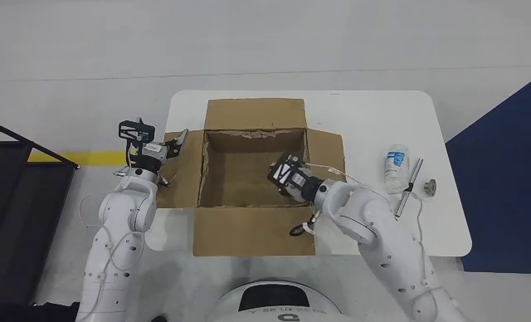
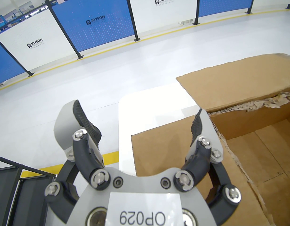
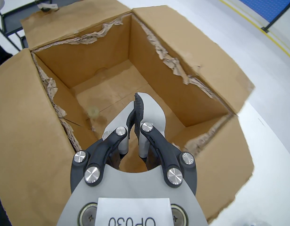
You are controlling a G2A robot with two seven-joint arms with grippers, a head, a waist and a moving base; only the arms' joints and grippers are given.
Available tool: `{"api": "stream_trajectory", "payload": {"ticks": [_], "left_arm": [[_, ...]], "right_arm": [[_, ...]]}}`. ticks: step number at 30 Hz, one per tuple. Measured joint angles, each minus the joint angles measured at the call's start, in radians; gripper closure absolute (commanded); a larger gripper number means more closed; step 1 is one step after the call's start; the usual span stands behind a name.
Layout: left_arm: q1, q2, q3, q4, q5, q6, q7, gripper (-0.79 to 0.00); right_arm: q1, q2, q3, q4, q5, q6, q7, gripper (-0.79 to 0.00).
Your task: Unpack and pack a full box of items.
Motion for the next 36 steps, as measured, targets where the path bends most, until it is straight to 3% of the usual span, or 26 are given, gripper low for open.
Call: {"api": "stream_trajectory", "payload": {"ticks": [7, 8, 10, 12, 13, 17, 18, 21, 36], "left_arm": [[0.0, 0.0, 0.0, 0.0, 0.0, 0.0, 0.0, -0.785], [0.0, 0.0, 0.0, 0.0, 0.0, 0.0, 0.0, -0.785], [0.0, 0.0, 0.0, 0.0, 0.0, 0.0, 0.0, -0.785], [0.0, 0.0, 0.0, 0.0, 0.0, 0.0, 0.0, -0.785], [0.0, 0.0, 0.0, 0.0, 0.0, 0.0, 0.0, -0.785], [0.0, 0.0, 0.0, 0.0, 0.0, 0.0, 0.0, -0.785], [0.0, 0.0, 0.0, 0.0, 0.0, 0.0, 0.0, -0.785], [0.0, 0.0, 0.0, 0.0, 0.0, 0.0, 0.0, -0.785], [0.0, 0.0, 0.0, 0.0, 0.0, 0.0, 0.0, -0.785]], "right_arm": [[0.268, -0.065, -0.206, 0.236, 0.055, 0.13, 0.184, 0.0], [0.284, -0.07, -0.221, 0.245, 0.064, 0.134, 0.21, -0.212], [0.304, -0.075, -0.233, 0.25, 0.097, 0.13, 0.26, -0.363], [0.307, -0.075, -0.229, 0.239, 0.129, 0.123, 0.306, -0.585], [0.306, -0.075, -0.227, 0.235, 0.147, 0.118, 0.328, -0.616], [0.325, -0.081, -0.259, 0.258, 0.218, 0.102, 0.47, -0.619], [0.342, -0.087, -0.277, 0.283, 0.237, 0.104, 0.512, -0.69], [0.388, -0.104, -0.318, 0.345, 0.275, 0.117, 0.545, -0.785], [0.422, -0.117, -0.339, 0.37, 0.284, 0.142, 0.515, -0.785]]}}
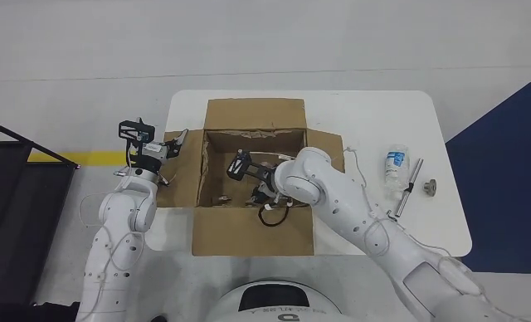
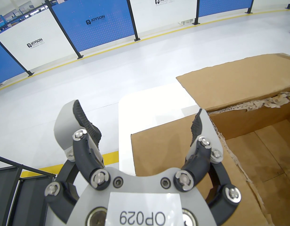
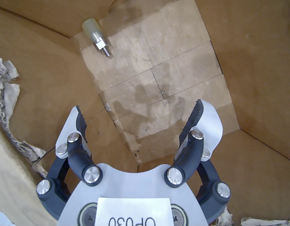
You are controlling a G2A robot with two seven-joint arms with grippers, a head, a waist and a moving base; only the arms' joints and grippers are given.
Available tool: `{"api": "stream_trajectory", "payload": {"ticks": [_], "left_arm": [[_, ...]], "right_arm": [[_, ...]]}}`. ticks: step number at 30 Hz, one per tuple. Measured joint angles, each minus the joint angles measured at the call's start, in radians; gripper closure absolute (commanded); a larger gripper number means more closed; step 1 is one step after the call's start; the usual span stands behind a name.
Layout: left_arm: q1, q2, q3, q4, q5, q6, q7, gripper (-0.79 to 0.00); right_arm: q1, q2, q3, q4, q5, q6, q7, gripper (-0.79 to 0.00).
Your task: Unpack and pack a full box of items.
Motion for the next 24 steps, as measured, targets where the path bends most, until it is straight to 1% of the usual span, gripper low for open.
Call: {"api": "stream_trajectory", "payload": {"ticks": [2, 5, 7, 11, 12, 13, 16, 19, 21, 22, 23, 24], "left_arm": [[0.0, 0.0, 0.0, 0.0, 0.0, 0.0, 0.0, -0.785], [0.0, 0.0, 0.0, 0.0, 0.0, 0.0, 0.0, -0.785], [0.0, 0.0, 0.0, 0.0, 0.0, 0.0, 0.0, -0.785], [0.0, 0.0, 0.0, 0.0, 0.0, 0.0, 0.0, -0.785], [0.0, 0.0, 0.0, 0.0, 0.0, 0.0, 0.0, -0.785], [0.0, 0.0, 0.0, 0.0, 0.0, 0.0, 0.0, -0.785], [0.0, 0.0, 0.0, 0.0, 0.0, 0.0, 0.0, -0.785], [0.0, 0.0, 0.0, 0.0, 0.0, 0.0, 0.0, -0.785], [0.0, 0.0, 0.0, 0.0, 0.0, 0.0, 0.0, -0.785], [0.0, 0.0, 0.0, 0.0, 0.0, 0.0, 0.0, -0.785], [0.0, 0.0, 0.0, 0.0, 0.0, 0.0, 0.0, -0.785], [0.0, 0.0, 0.0, 0.0, 0.0, 0.0, 0.0, -0.785]], "right_arm": [[-0.001, 0.0, 0.0, 0.0, 0.0, 0.0, 0.0, -0.785], [-0.015, 0.005, 0.003, 0.009, 0.009, -0.028, 0.002, -0.785], [-0.025, 0.012, 0.023, 0.013, 0.029, -0.033, 0.028, -0.785], [-0.04, 0.021, 0.044, 0.006, 0.043, -0.01, 0.08, -0.779], [-0.042, 0.021, 0.04, 0.012, 0.043, -0.006, 0.089, -0.736], [-0.04, 0.02, 0.034, 0.022, 0.04, -0.002, 0.093, -0.711], [-0.019, 0.008, -0.008, 0.068, 0.028, 0.006, 0.109, -0.677], [0.016, -0.008, -0.057, 0.124, 0.016, 0.015, 0.139, -0.69], [0.043, -0.023, -0.094, 0.161, -0.001, 0.035, 0.168, -0.674], [0.054, -0.03, -0.11, 0.177, -0.006, 0.046, 0.18, -0.628], [0.065, -0.037, -0.125, 0.193, -0.01, 0.057, 0.192, -0.606], [0.079, -0.046, -0.144, 0.213, -0.012, 0.072, 0.205, -0.56]]}}
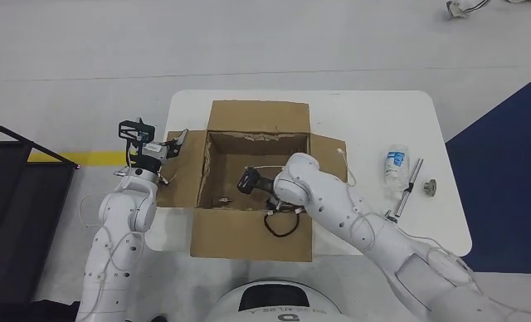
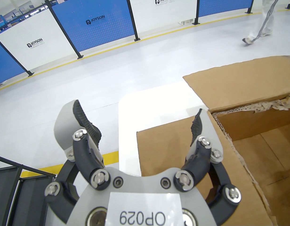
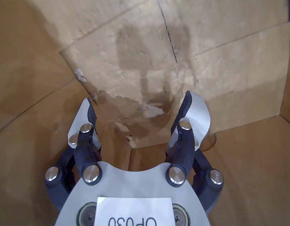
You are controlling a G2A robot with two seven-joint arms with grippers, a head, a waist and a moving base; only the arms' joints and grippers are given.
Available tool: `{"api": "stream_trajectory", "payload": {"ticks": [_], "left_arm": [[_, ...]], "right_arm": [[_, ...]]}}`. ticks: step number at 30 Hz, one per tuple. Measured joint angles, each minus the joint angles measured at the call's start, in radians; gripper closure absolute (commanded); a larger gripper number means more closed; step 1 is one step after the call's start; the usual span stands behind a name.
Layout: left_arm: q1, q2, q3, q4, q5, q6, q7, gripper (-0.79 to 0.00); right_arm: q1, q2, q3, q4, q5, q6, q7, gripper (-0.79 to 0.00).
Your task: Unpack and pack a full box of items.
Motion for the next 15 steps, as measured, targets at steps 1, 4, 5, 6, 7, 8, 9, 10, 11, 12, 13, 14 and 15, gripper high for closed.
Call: {"api": "stream_trajectory", "payload": {"ticks": [1, 4, 5, 6, 7, 8, 9, 10, 11, 12, 13, 14, 15], "left_arm": [[0.0, 0.0, 0.0, 0.0, 0.0, 0.0, 0.0, -0.785], [0.0, 0.0, 0.0, 0.0, 0.0, 0.0, 0.0, -0.785], [0.0, 0.0, 0.0, 0.0, 0.0, 0.0, 0.0, -0.785], [0.0, 0.0, 0.0, 0.0, 0.0, 0.0, 0.0, -0.785], [0.0, 0.0, 0.0, 0.0, 0.0, 0.0, 0.0, -0.785], [0.0, 0.0, 0.0, 0.0, 0.0, 0.0, 0.0, -0.785], [0.0, 0.0, 0.0, 0.0, 0.0, 0.0, 0.0, -0.785], [0.0, 0.0, 0.0, 0.0, 0.0, 0.0, 0.0, -0.785], [0.0, 0.0, 0.0, 0.0, 0.0, 0.0, 0.0, -0.785], [0.0, 0.0, 0.0, 0.0, 0.0, 0.0, 0.0, -0.785], [0.0, 0.0, 0.0, 0.0, 0.0, 0.0, 0.0, -0.785], [0.0, 0.0, 0.0, 0.0, 0.0, 0.0, 0.0, -0.785], [0.0, 0.0, 0.0, 0.0, 0.0, 0.0, 0.0, -0.785]], "right_arm": [[0.01, -0.007, -0.012, 0.014, 0.0, 0.01, 0.007, -0.477], [0.039, -0.029, -0.044, 0.058, 0.003, 0.036, 0.027, -0.317], [0.047, -0.035, -0.052, 0.068, -0.001, 0.045, 0.029, -0.271], [0.056, -0.041, -0.061, 0.078, -0.01, 0.059, 0.028, -0.249], [0.061, -0.046, -0.067, 0.082, -0.019, 0.068, 0.024, -0.243], [0.064, -0.049, -0.073, 0.08, -0.03, 0.075, 0.016, -0.225], [0.065, -0.052, -0.077, 0.069, -0.046, 0.086, 0.002, -0.222], [0.064, -0.052, -0.077, 0.054, -0.061, 0.095, -0.012, -0.212], [0.059, -0.05, -0.075, 0.035, -0.078, 0.106, -0.027, -0.2], [0.049, -0.046, -0.07, 0.007, -0.102, 0.12, -0.043, -0.194], [0.04, -0.041, -0.064, -0.016, -0.12, 0.129, -0.05, -0.191], [0.029, -0.036, -0.056, -0.039, -0.138, 0.137, -0.055, -0.2], [0.012, -0.027, -0.044, -0.071, -0.158, 0.141, -0.056, -0.2]]}}
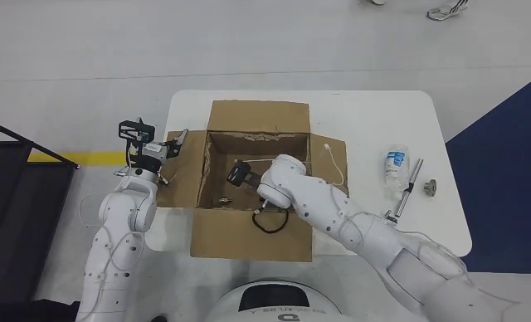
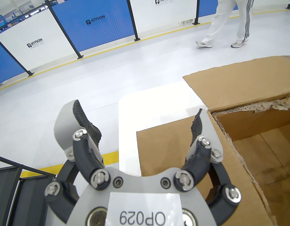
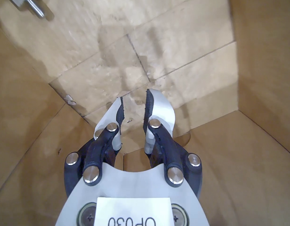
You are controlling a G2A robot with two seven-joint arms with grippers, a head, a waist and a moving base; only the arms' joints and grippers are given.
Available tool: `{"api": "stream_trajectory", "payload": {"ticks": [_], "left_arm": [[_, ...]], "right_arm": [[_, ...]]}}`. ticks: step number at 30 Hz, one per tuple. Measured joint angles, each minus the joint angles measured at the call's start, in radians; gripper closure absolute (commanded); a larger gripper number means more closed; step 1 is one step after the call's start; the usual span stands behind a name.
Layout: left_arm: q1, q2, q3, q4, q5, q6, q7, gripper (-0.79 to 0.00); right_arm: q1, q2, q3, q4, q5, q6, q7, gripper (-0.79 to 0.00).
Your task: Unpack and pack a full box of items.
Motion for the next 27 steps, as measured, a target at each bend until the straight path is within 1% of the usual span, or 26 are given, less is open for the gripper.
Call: {"api": "stream_trajectory", "payload": {"ticks": [1, 2, 5, 8, 10, 14, 15, 17, 20, 27], "left_arm": [[0.0, 0.0, 0.0, 0.0, 0.0, 0.0, 0.0, -0.785], [0.0, 0.0, 0.0, 0.0, 0.0, 0.0, 0.0, -0.785], [0.0, 0.0, 0.0, 0.0, 0.0, 0.0, 0.0, -0.785], [0.0, 0.0, 0.0, 0.0, 0.0, 0.0, 0.0, -0.785], [0.0, 0.0, 0.0, 0.0, 0.0, 0.0, 0.0, -0.785], [0.0, 0.0, 0.0, 0.0, 0.0, 0.0, 0.0, -0.785], [0.0, 0.0, 0.0, 0.0, 0.0, 0.0, 0.0, -0.785], [0.0, 0.0, 0.0, 0.0, 0.0, 0.0, 0.0, -0.785], [0.0, 0.0, 0.0, 0.0, 0.0, 0.0, 0.0, -0.785], [0.0, 0.0, 0.0, 0.0, 0.0, 0.0, 0.0, -0.785]], "right_arm": [[-0.014, 0.007, 0.011, -0.024, -0.011, -0.002, 0.002, -0.206], [-0.028, 0.015, 0.024, -0.048, -0.019, -0.007, 0.005, -0.231], [-0.075, 0.042, 0.079, -0.119, -0.015, -0.053, 0.009, -0.345], [-0.121, 0.068, 0.144, -0.174, 0.024, -0.115, 0.017, -0.379], [-0.146, 0.083, 0.189, -0.196, 0.063, -0.156, 0.034, -0.388], [-0.166, 0.101, 0.248, -0.213, 0.137, -0.207, 0.083, -0.403], [-0.165, 0.103, 0.254, -0.214, 0.155, -0.217, 0.104, -0.388], [-0.155, 0.103, 0.255, -0.208, 0.182, -0.226, 0.139, -0.372], [-0.12, 0.096, 0.224, -0.169, 0.217, -0.214, 0.204, -0.348], [0.032, 0.057, 0.056, 0.034, 0.309, -0.182, 0.211, -0.369]]}}
